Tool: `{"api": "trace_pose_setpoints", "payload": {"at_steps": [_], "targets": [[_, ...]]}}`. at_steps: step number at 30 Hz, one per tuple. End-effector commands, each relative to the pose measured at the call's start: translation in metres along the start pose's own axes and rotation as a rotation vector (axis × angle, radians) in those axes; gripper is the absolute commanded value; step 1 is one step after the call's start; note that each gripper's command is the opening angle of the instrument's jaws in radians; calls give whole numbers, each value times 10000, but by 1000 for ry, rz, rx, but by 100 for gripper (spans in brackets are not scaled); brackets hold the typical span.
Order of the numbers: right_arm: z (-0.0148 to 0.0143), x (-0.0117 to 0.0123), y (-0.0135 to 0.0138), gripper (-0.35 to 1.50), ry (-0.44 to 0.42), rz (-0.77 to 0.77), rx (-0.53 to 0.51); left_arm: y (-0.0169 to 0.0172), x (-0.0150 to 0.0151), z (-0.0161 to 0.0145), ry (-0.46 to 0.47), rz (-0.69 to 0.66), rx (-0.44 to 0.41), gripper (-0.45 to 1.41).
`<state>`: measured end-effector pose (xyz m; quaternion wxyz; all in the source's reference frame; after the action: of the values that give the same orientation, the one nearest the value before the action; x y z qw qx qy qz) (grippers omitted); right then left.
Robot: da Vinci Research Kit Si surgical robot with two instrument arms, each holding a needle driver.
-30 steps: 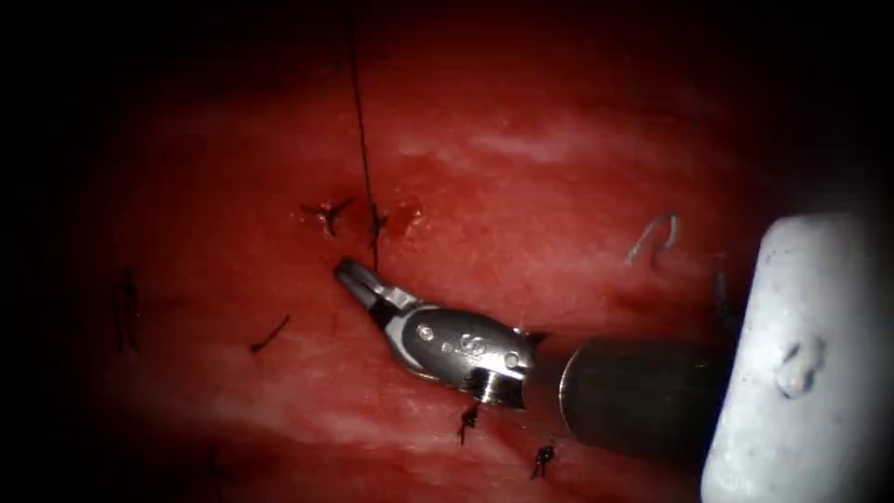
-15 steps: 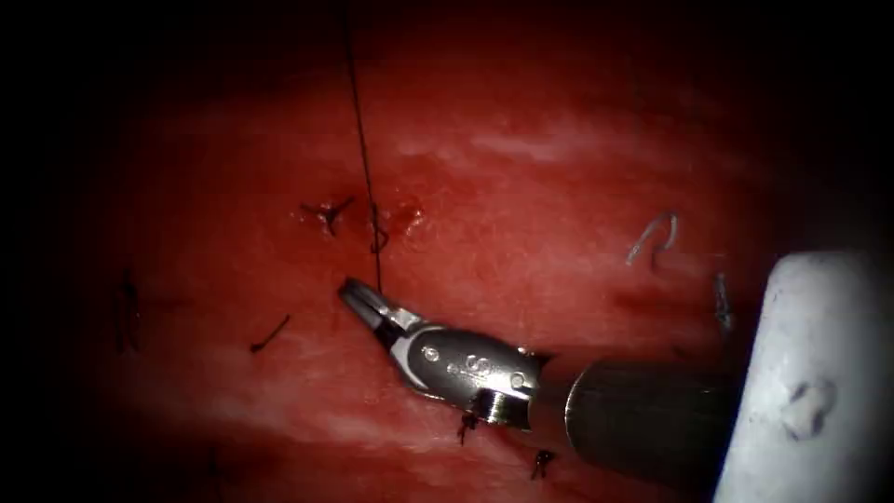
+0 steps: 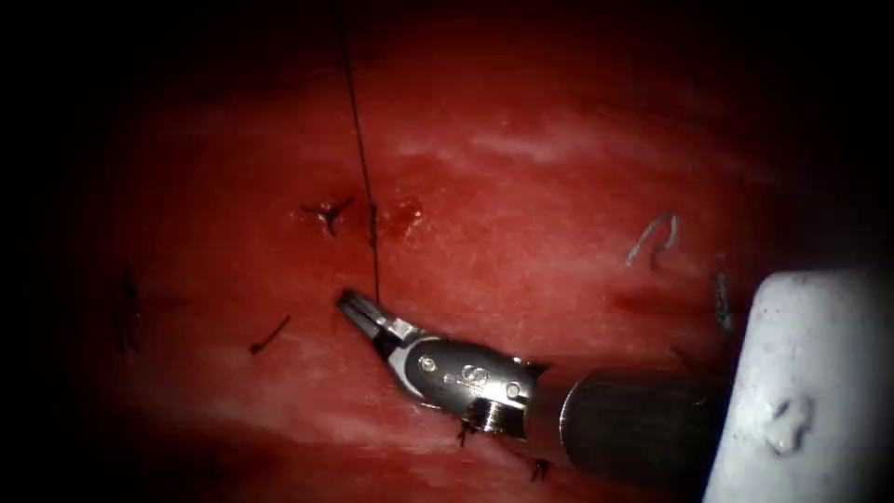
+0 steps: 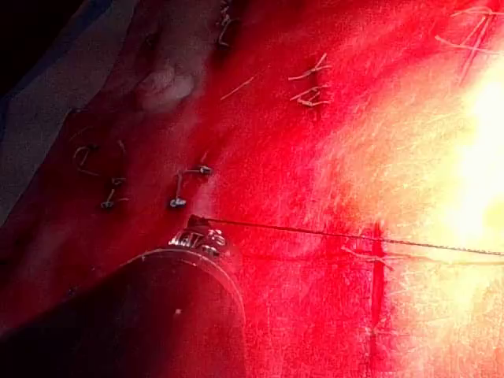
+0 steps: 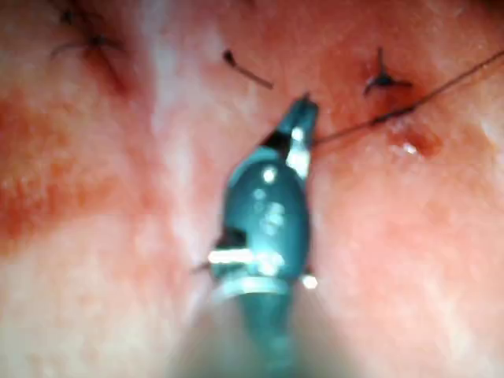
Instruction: Wound Closure
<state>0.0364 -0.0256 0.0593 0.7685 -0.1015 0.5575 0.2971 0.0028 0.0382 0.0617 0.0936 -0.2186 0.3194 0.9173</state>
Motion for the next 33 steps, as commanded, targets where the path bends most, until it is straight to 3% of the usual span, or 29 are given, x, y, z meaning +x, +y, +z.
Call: {"api": "trace_pose_setpoints", "payload": {"at_steps": [1, 17, 29, 30, 31, 33], "targets": [[1, -5, -11, -35, -1, 3, 3, -1, 0, 10, -1, 2, 1, -45], [-8, -19, -24, -35, -19, 20, 15, -8, -10, 20, -4, 1, 6, -45], [-10, -16, -16, -35, -14, 36, 44, -3, -15, -4, -27, 1, -8, -45], [-10, -15, -14, -15, -8, 37, 55, -1, -14, -12, -24, 0, -19, -45], [-10, -13, -11, 46, 3, 58, 73, 0, -14, -19, -23, -3, -26, -45], [-11, -10, -5, 96, 12, 85, 110, 5, -12, -38, -23, 5, -39, -45]]}}
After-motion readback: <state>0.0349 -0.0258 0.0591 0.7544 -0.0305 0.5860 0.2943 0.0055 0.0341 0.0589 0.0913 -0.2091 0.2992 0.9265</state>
